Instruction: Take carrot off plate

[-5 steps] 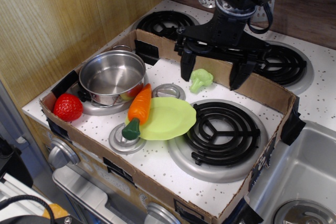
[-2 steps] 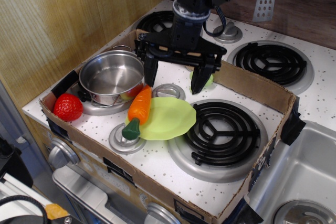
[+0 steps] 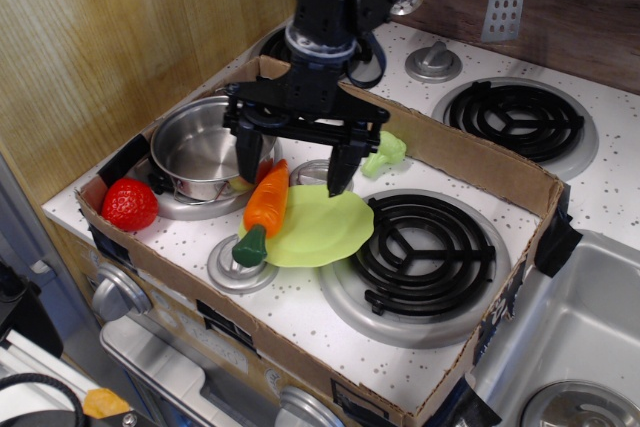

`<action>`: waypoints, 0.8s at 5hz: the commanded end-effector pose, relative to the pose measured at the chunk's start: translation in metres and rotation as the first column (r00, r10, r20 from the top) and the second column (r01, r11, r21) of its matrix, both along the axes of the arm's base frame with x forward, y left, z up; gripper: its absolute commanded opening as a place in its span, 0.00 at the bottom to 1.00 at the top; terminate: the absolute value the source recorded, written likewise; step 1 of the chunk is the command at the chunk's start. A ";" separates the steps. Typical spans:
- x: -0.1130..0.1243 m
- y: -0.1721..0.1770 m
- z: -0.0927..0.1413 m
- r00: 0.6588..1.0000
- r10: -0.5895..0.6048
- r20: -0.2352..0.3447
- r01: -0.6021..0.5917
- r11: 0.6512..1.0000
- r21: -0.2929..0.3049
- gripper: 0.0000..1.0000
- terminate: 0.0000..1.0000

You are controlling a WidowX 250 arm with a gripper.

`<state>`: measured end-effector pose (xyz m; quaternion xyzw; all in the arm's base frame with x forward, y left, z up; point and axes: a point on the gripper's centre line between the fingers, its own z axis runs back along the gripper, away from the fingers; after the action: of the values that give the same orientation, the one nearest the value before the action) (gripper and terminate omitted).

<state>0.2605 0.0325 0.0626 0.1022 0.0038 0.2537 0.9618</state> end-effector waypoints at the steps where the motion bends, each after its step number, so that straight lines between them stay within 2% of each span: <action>1: 0.002 0.013 0.009 0.998 0.018 0.056 -0.017 1.000 -0.022 1.00 0.00; 2: -0.001 0.018 -0.001 0.997 0.030 0.067 -0.026 0.998 -0.055 1.00 0.00; 4: -0.012 0.019 -0.019 0.996 0.047 0.073 -0.041 0.996 -0.082 1.00 0.00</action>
<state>0.2431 0.0499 0.0342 0.0534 -0.0010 0.2768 0.9594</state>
